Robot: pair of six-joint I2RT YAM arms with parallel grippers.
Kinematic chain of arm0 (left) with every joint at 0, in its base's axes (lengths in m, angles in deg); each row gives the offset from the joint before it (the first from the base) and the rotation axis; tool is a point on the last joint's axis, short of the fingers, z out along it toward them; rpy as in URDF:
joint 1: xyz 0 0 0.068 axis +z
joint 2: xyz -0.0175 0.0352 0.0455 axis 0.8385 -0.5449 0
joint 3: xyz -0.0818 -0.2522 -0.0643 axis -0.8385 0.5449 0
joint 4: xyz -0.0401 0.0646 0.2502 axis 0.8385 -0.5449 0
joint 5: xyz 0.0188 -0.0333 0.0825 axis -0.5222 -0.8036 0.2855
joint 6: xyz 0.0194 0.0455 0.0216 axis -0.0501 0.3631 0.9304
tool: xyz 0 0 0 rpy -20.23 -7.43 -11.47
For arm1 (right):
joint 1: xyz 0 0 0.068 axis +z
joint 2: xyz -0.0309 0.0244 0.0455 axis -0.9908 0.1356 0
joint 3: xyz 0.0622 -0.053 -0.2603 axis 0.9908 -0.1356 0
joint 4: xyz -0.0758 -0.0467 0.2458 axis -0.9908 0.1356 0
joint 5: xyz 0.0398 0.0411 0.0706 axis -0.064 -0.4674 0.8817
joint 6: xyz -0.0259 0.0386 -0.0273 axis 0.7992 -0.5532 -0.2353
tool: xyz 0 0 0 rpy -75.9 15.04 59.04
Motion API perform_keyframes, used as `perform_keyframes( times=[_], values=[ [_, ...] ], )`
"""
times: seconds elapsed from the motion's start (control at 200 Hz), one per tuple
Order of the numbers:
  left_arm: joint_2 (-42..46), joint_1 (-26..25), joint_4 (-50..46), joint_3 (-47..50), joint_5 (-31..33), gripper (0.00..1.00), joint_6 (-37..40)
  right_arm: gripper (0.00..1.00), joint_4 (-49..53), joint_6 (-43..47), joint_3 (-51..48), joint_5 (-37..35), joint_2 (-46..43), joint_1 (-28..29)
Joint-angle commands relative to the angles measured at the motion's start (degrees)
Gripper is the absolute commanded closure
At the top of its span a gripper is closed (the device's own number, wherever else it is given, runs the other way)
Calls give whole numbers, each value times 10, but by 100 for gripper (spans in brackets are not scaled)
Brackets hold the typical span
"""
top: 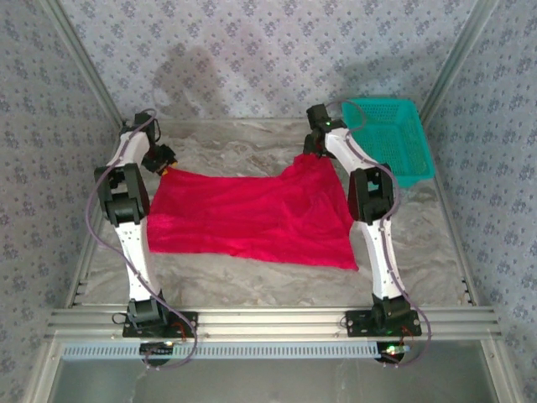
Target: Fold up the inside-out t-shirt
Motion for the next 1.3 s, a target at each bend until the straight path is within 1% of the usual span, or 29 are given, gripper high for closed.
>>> perform_keyframes(
  times=[0.0, 0.105, 0.165, 0.235, 0.265, 0.325, 0.39, 0.44, 0.54, 0.64, 0.77, 0.855, 0.994, 1.059, 1.294],
  values=[
    [-16, 0, -32, -20, 17, 75, 12, 27, 38, 18, 50, 31, 45, -6],
    [-20, 0, -36, -26, 22, 84, 16, 31, 27, 18, 65, 56, 60, -10],
    [-22, 0, -40, -31, 22, 91, 18, 39, 15, 18, 66, 73, 60, -12],
    [-24, 0, -50, -41, 20, 100, 21, 58, 3, 17, 71, 90, 59, -14],
    [-23, 0, -55, -48, 19, 100, 23, 68, 0, 19, 78, 101, 59, -14],
    [-21, 0, -68, -63, 18, 100, 25, 85, -3, 29, 95, 117, 55, -13],
    [-10, 0, -78, -76, 14, 100, 27, 93, -7, 35, 104, 134, 39, -11],
    [2, 0, -81, -84, 10, 100, 27, 97, -14, 37, 102, 144, 20, -11],
    [31, 0, -85, -94, 4, 100, 26, 100, -22, 43, 91, 163, -27, -9],
    [60, 0, -92, -96, 0, 100, 26, 100, -35, 43, 50, 170, -84, -9],
    [92, 0, -103, -89, -2, 100, 28, 100, -55, 44, -28, 190, -159, -9],
    [116, 3, -103, -68, -4, 100, 28, 100, -79, 46, -101, 203, -213, -9],
    [179, 6, -76, 7, -5, 100, 22, 100, -89, 52, -205, 218, -299, -9],
    [211, 11, -54, 54, -7, 100, 18, 100, -111, 54, -257, 220, -342, -10],
    [316, 44, -8, 207, -25, 100, 8, 100, -147, 43, -452, 226, -501, -12]
  ],
)
